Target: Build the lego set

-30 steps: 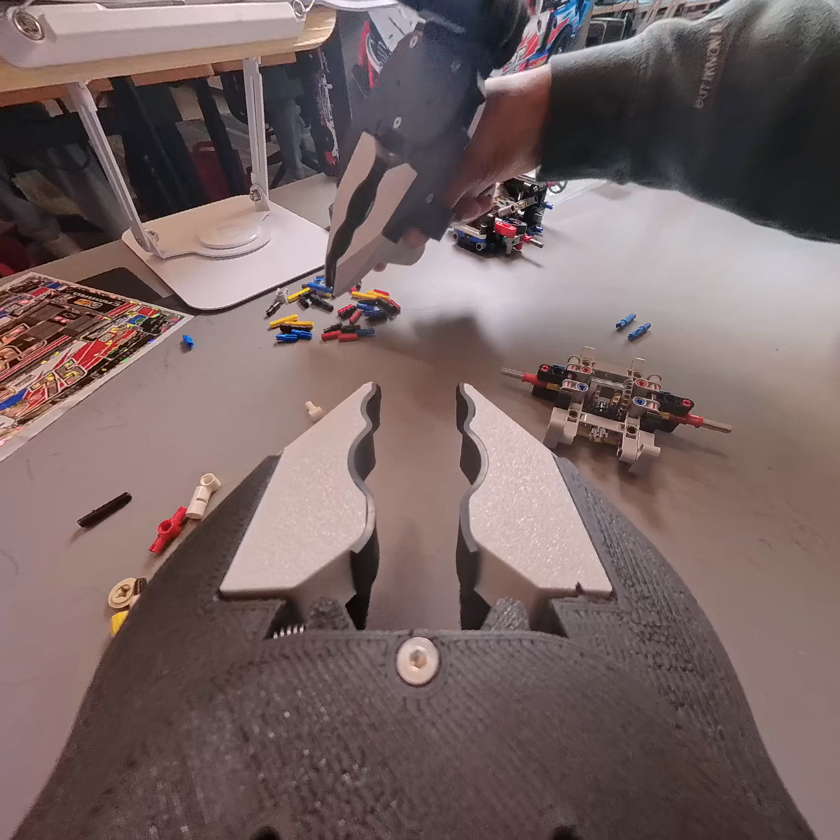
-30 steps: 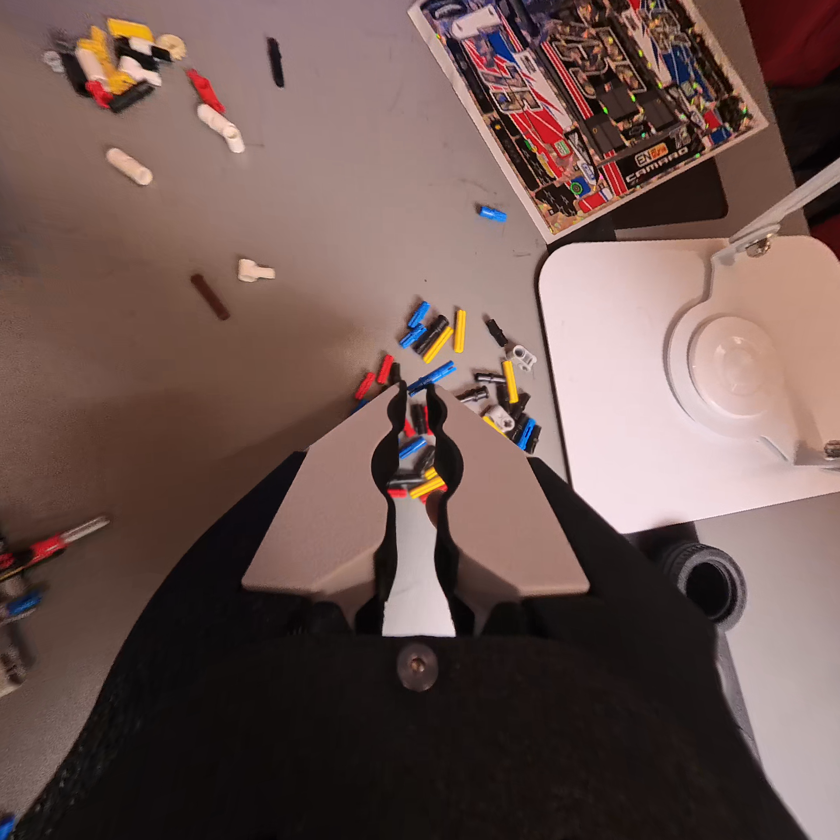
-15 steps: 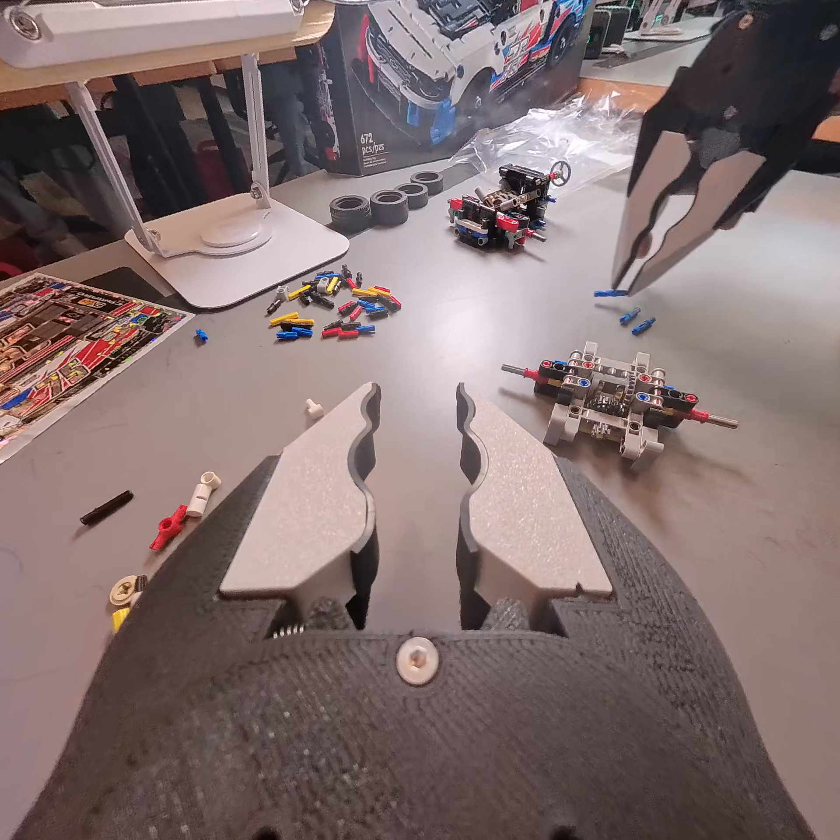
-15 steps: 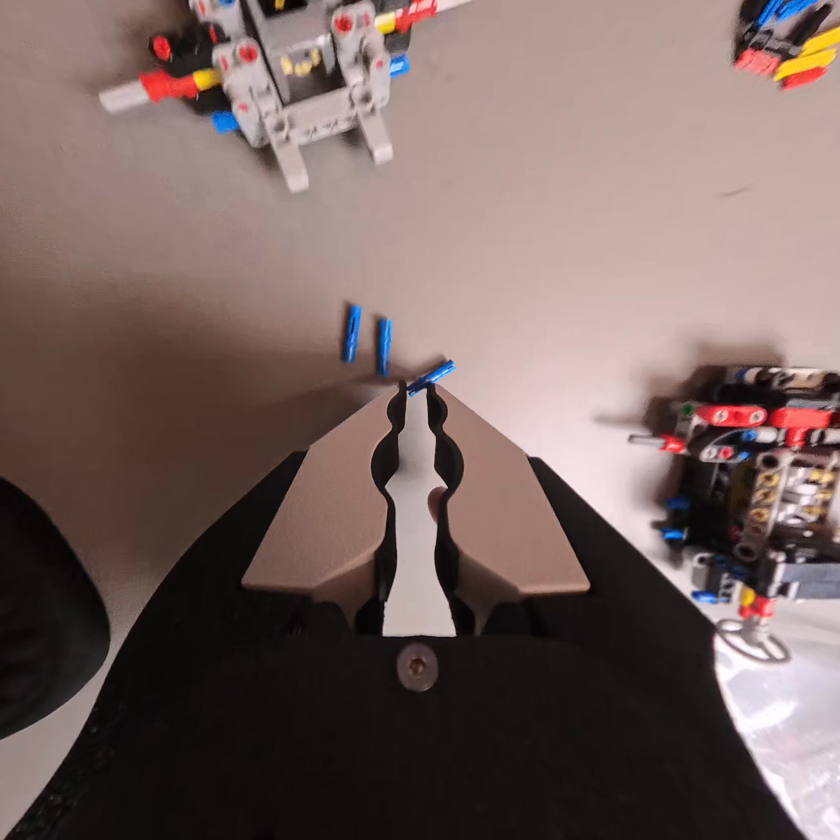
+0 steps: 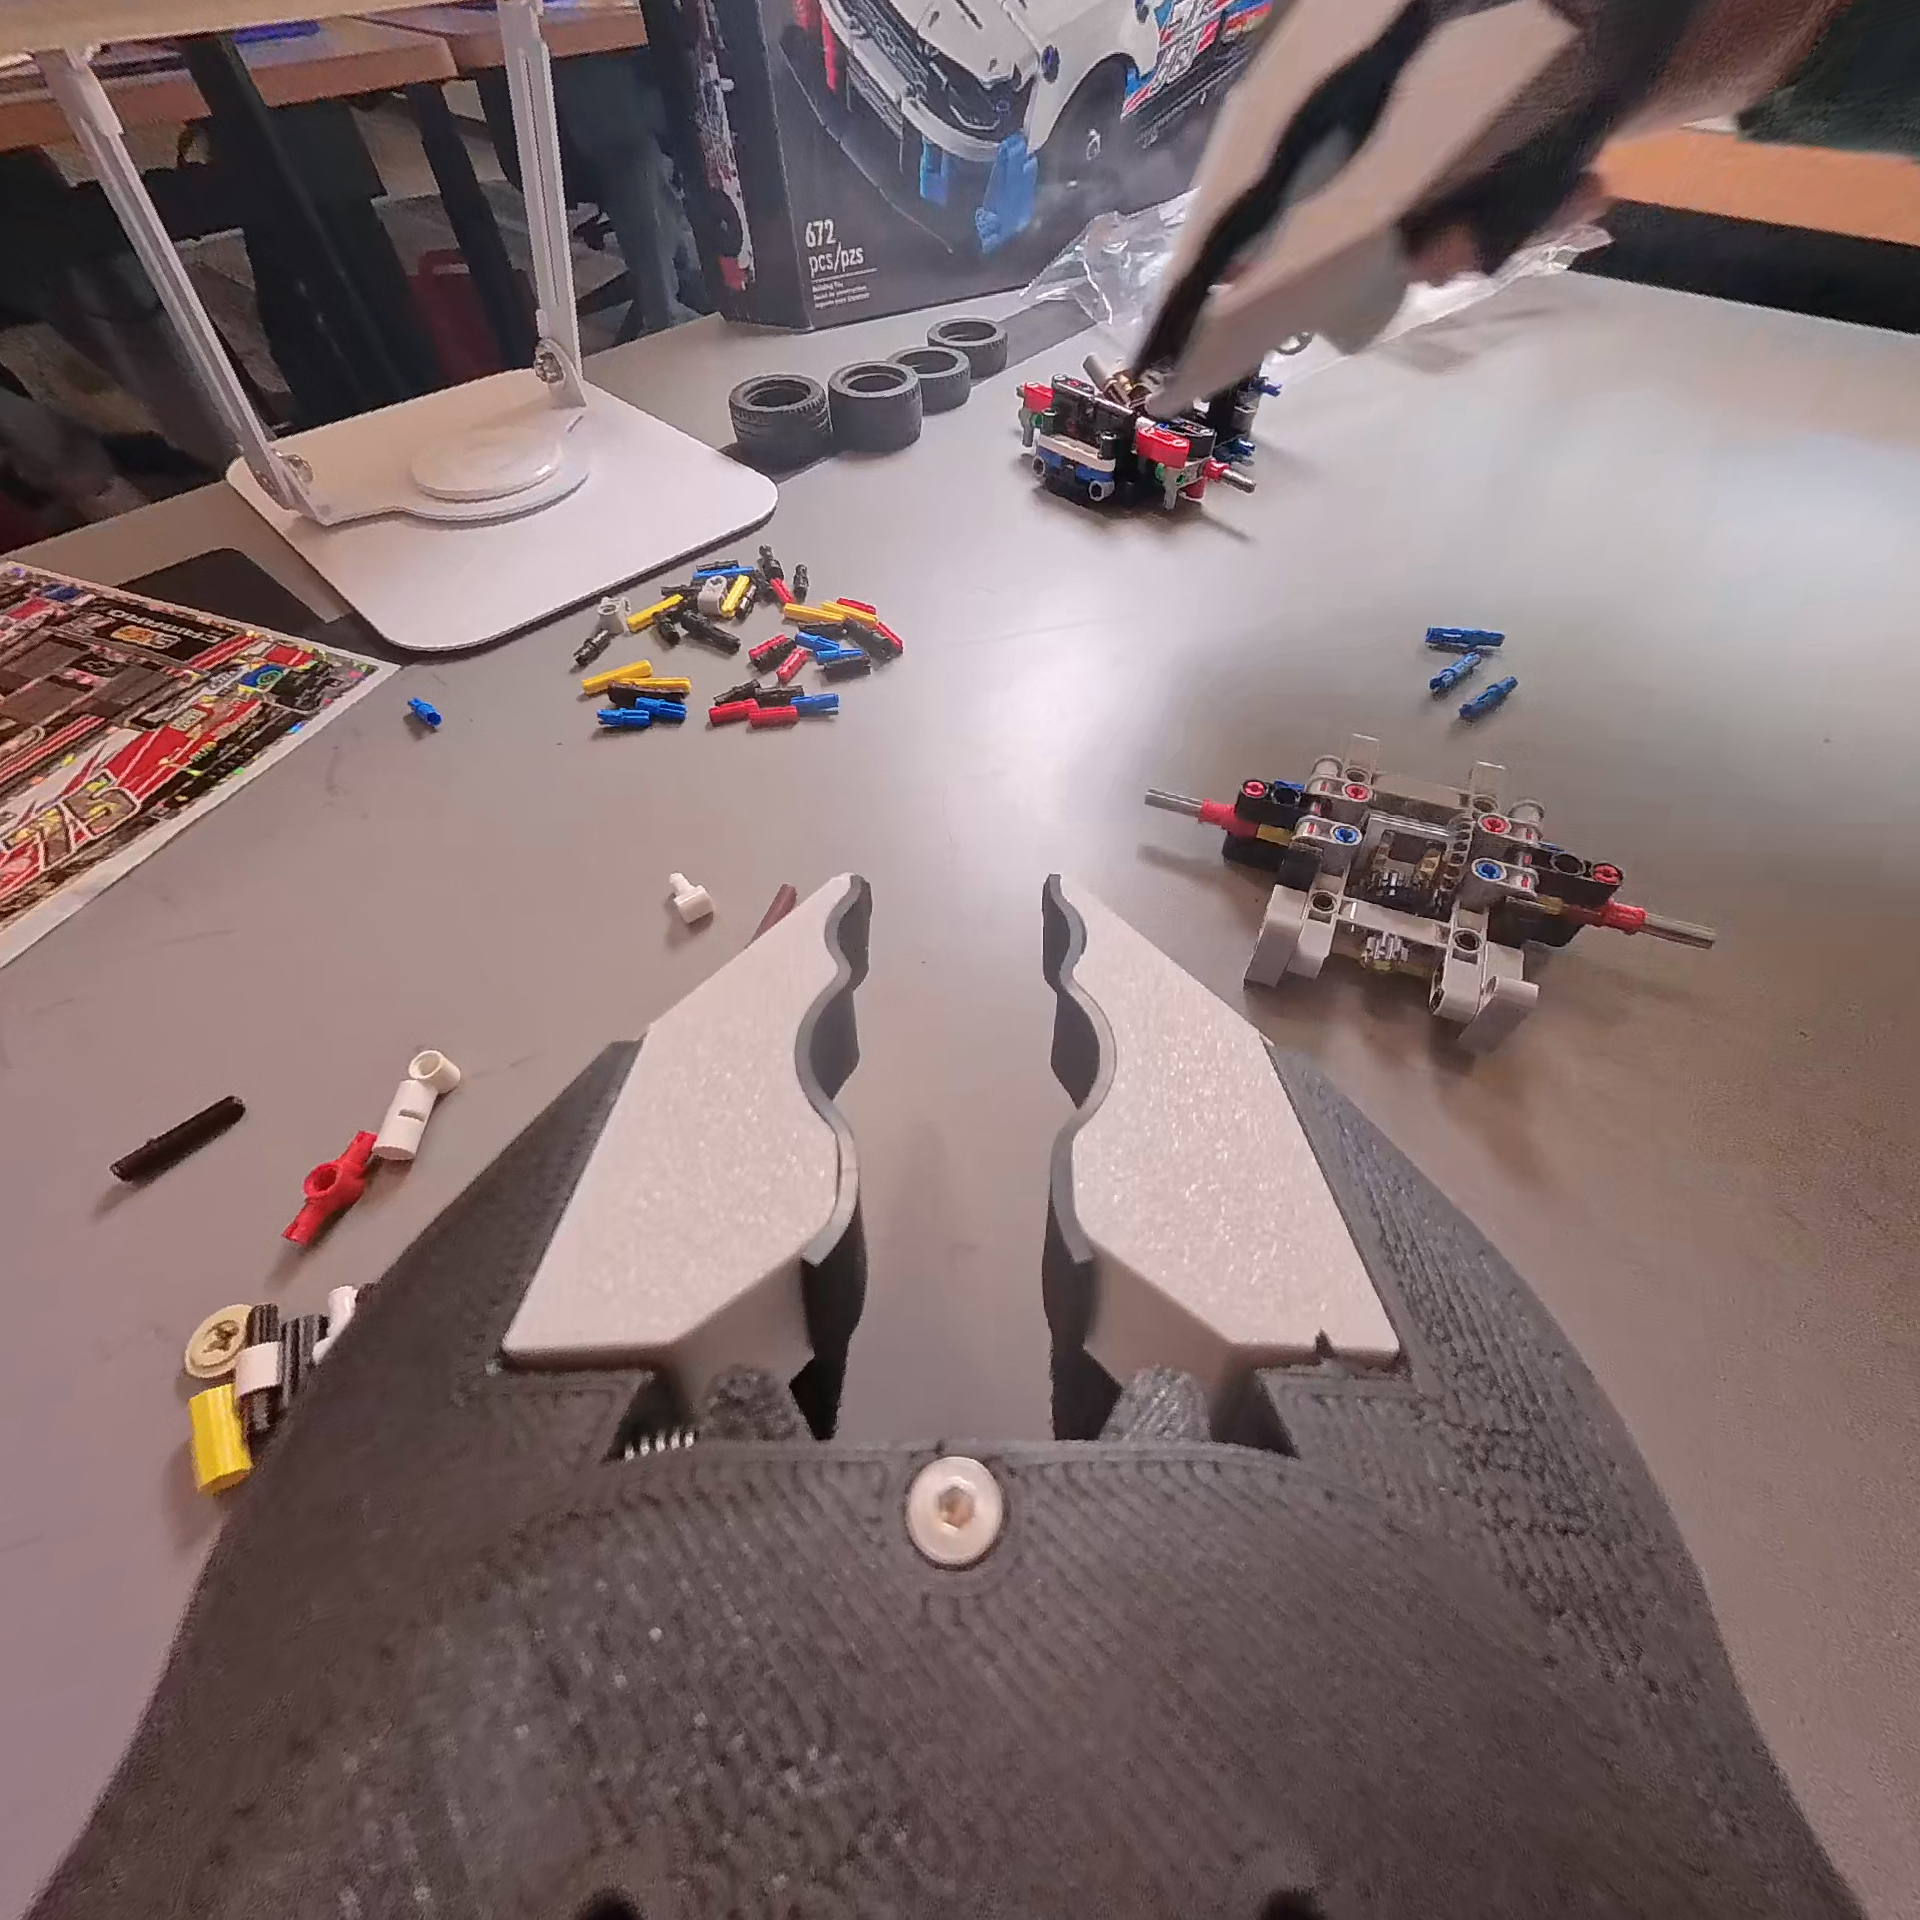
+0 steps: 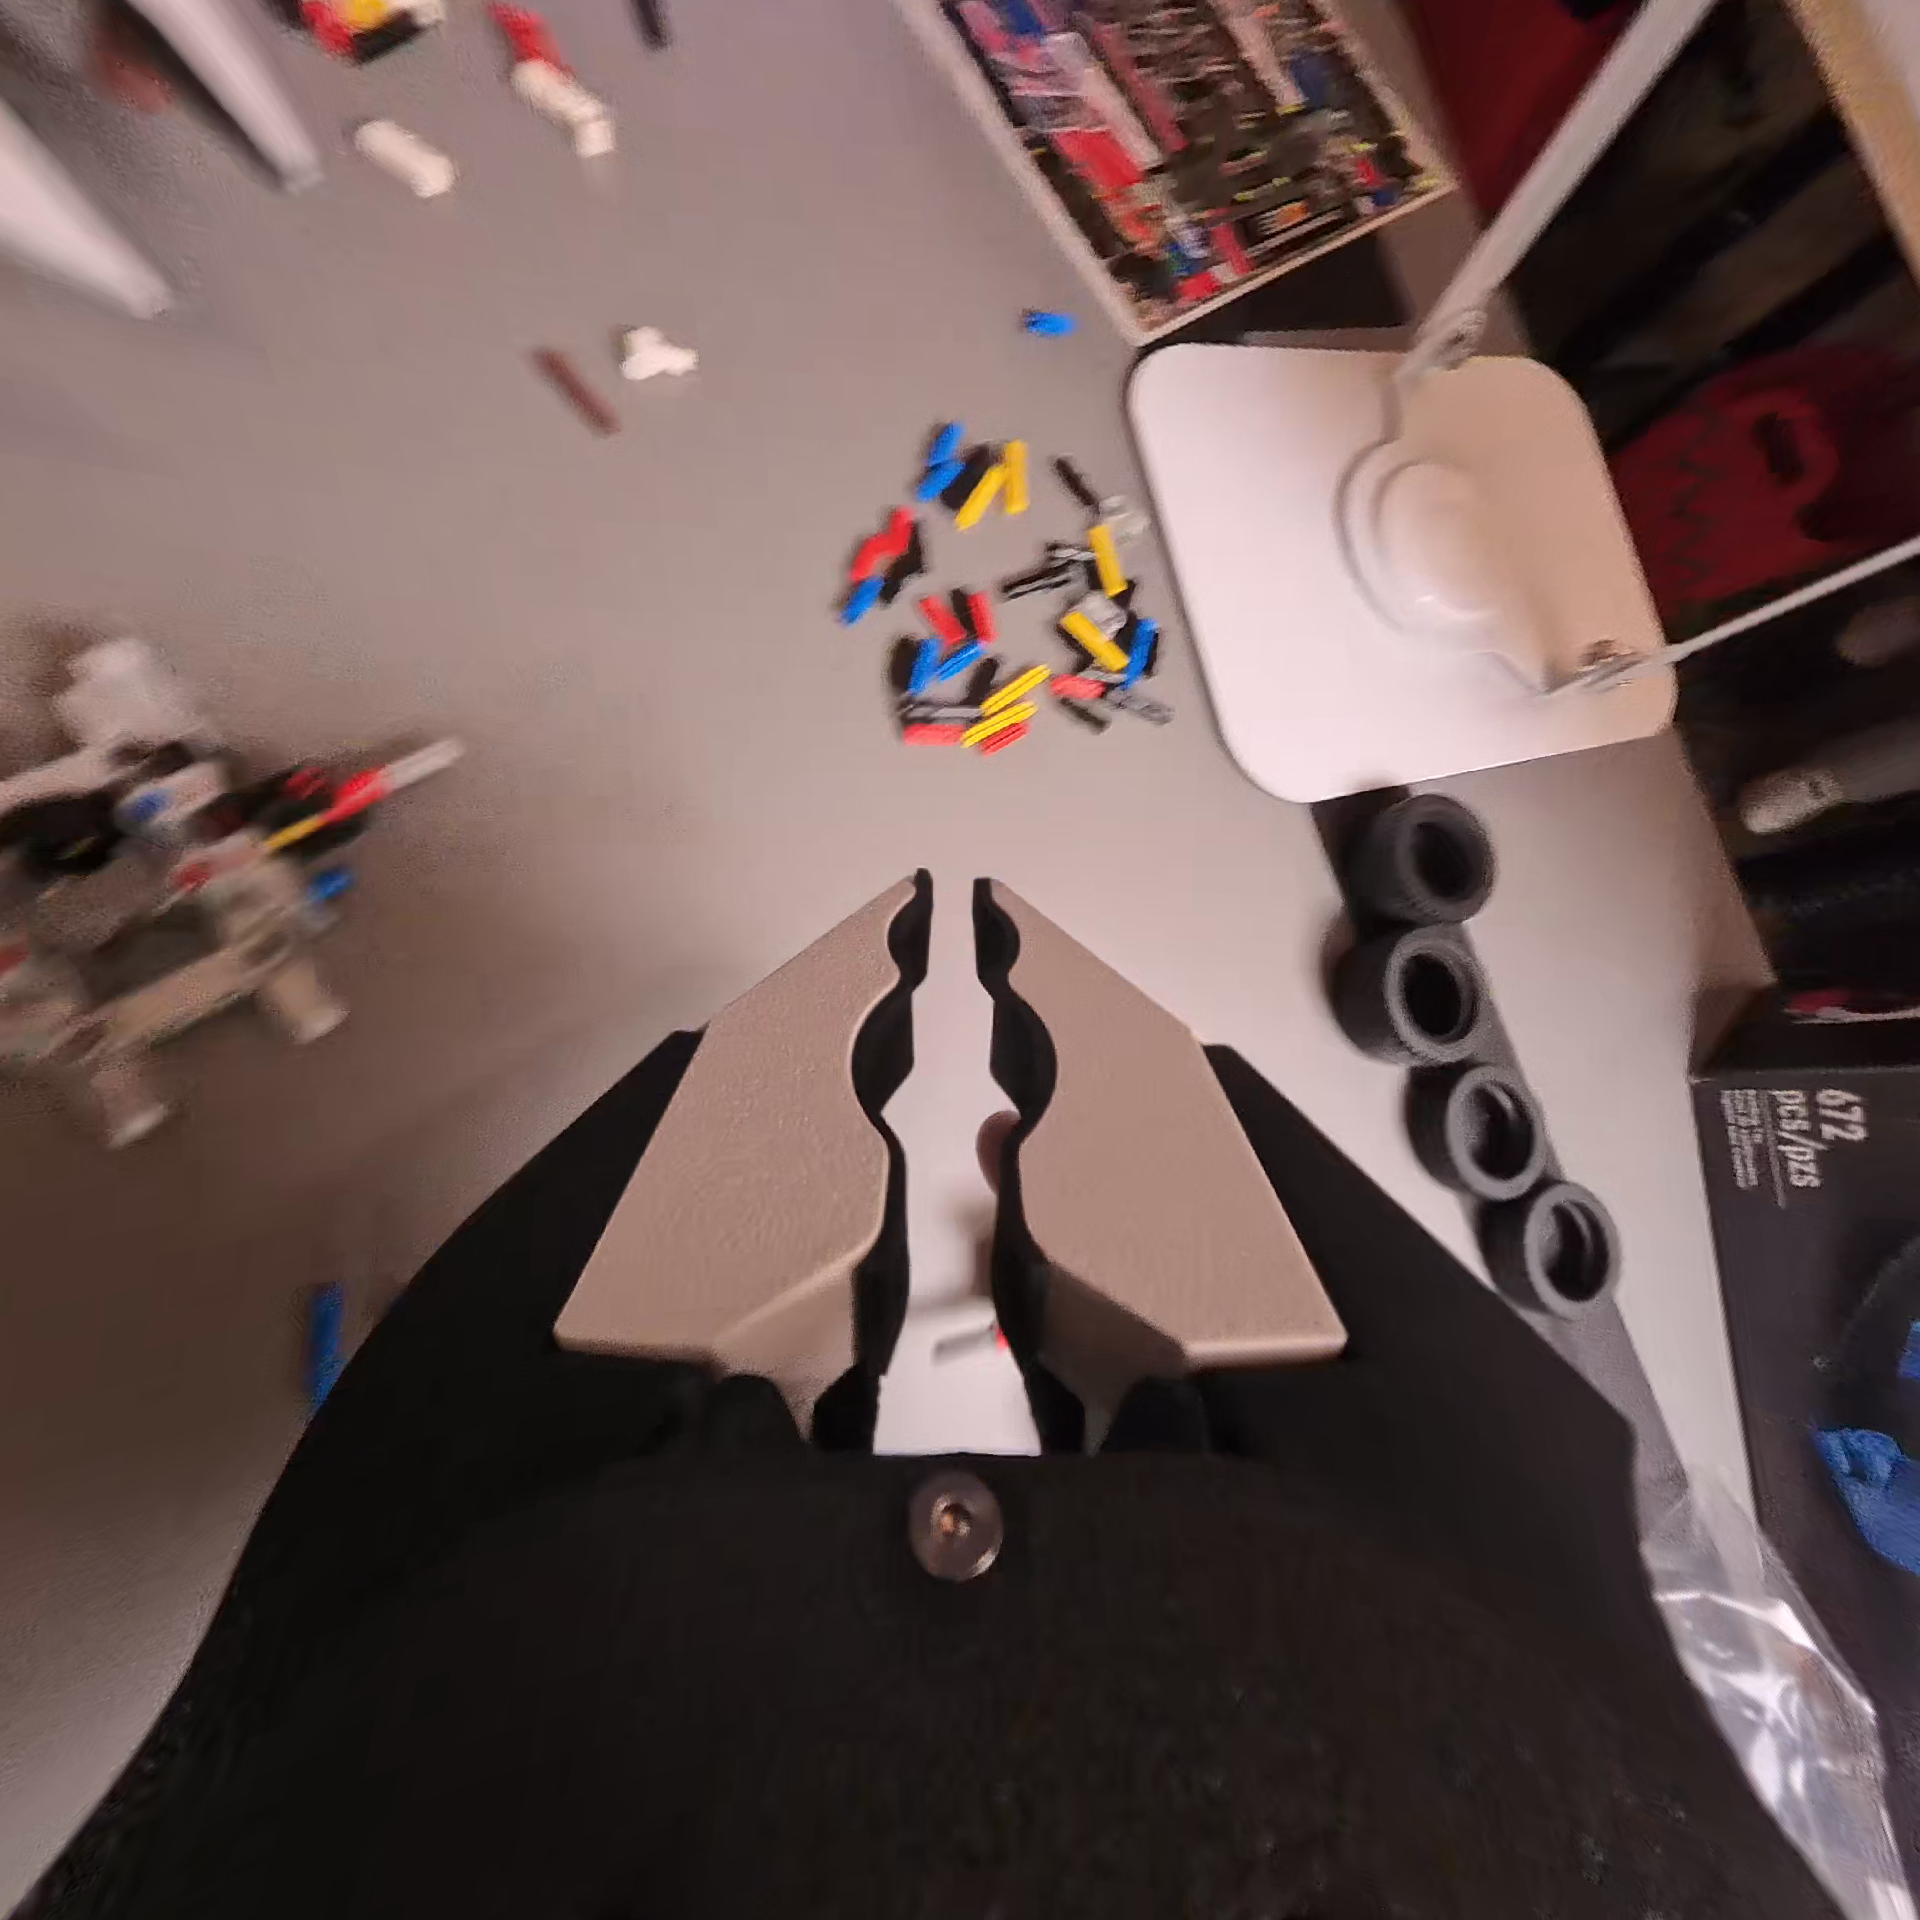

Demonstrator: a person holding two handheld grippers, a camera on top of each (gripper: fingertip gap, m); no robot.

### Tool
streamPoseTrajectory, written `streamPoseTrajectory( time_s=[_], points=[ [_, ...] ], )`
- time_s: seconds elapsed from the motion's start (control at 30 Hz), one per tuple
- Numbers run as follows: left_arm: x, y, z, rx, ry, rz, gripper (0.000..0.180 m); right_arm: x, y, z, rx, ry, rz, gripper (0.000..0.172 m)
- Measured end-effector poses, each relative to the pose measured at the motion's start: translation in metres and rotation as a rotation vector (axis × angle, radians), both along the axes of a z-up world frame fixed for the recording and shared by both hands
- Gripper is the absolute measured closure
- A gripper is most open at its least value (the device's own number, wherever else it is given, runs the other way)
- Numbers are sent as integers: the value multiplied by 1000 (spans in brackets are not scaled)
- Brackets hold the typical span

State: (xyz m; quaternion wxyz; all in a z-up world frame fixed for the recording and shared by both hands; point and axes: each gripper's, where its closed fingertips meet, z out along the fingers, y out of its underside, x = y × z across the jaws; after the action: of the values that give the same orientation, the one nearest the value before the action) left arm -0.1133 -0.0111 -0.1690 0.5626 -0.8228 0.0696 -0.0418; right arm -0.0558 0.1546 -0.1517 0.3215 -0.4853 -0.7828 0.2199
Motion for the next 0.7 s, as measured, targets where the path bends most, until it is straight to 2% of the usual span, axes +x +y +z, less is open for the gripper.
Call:
streamPoseTrajectory(
  time_s=[0.13,0.23,0.4,0.7],
  points=[
    [-1,-2,2,6,-4,2,148,-71,34,-18,-12,26,-137,172],
    [-3,-2,3,8,-10,4,148,-101,49,-40,-13,-24,-163,169],
    [-3,-2,7,20,-29,-3,148,-114,46,-61,-46,-101,-131,163],
    [-2,-2,9,24,-45,-11,148,-113,44,-70,-66,-150,-119,162]
  ],
)
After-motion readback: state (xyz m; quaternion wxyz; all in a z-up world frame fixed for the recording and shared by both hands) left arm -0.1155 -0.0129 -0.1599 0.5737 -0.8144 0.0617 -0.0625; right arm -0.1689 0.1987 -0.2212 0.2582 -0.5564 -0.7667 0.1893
